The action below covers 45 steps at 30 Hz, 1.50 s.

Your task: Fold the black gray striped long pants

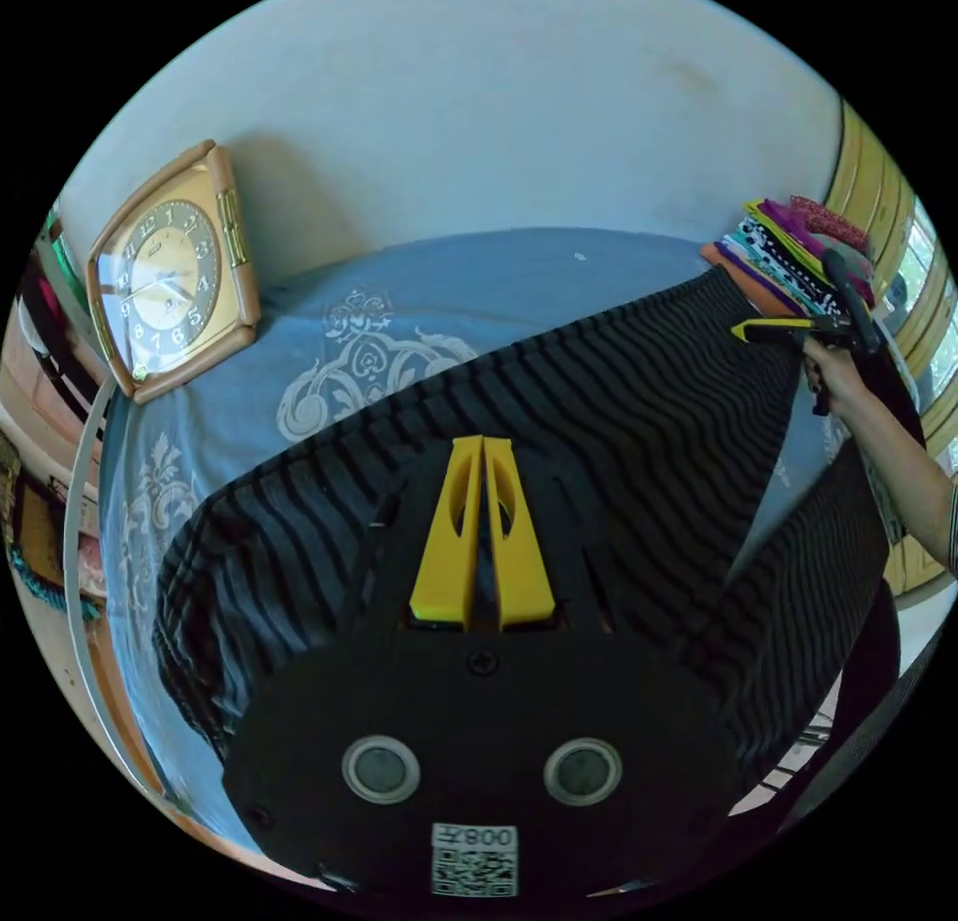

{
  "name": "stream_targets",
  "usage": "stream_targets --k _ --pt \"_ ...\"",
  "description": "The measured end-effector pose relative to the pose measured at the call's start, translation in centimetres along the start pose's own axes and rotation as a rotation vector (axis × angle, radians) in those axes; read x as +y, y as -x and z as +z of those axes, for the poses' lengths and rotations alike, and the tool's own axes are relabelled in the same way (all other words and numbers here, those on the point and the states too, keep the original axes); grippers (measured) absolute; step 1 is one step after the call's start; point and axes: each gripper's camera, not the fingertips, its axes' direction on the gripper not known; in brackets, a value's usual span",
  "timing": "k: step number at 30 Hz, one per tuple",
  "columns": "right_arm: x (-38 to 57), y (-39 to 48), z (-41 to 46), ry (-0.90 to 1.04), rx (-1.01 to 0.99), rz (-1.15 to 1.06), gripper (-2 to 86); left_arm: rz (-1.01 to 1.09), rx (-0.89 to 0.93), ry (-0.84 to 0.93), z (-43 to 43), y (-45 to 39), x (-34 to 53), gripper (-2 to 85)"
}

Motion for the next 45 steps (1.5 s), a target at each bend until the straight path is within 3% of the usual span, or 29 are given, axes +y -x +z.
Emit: stream_targets --k 5,7,13,18,23,27,31,35,38,45 --pt "1.1 -7.3 0.3 0.017 0.097 0.202 0.0 0.029 -0.051 0.133 4.6 -2.3 -0.7 0.1" --pt "1.1 -9.5 1.2 0.055 0.128 0.249 0.1 -0.004 -0.067 0.104 5.2 -2.4 -0.7 0.1" --pt "0.6 -10.3 2.2 0.087 0.117 0.227 0.0 -0.018 -0.12 0.118 6.3 -3.5 0.5 0.1" --pt "2.6 -10.1 -0.3 0.032 0.079 0.226 0.0 -0.052 -0.061 0.082 4.1 -3.6 4.5 0.1" --pt "9.5 -6.0 -5.5 -0.044 -0.041 0.068 0.0 -0.093 0.064 -0.005 -1.2 -4.7 14.0 0.1" --pt "18.9 0.1 -8.2 0.048 -0.125 -0.055 0.1 -0.145 0.061 0.051 -3.5 -5.9 22.0 0.2" --pt "26.2 3.6 -9.3 0.132 -0.11 -0.02 0.0 -0.284 -0.011 0.143 -5.3 -6.4 31.3 0.2" --pt "27.7 4.1 -6.9 0.238 0.008 -0.004 0.0 -0.38 -0.007 0.303 -2.1 -5.7 38.5 0.2" --pt "26.9 3.9 -6.1 0.261 -0.037 0.023 -0.1 -0.459 0.034 0.289 -2.4 -5.5 41.0 0.2" --pt "27.2 7.2 -9.6 0.207 -0.103 0.039 0.0 -0.604 -0.114 0.163 -7.8 -4.7 50.4 0.1"
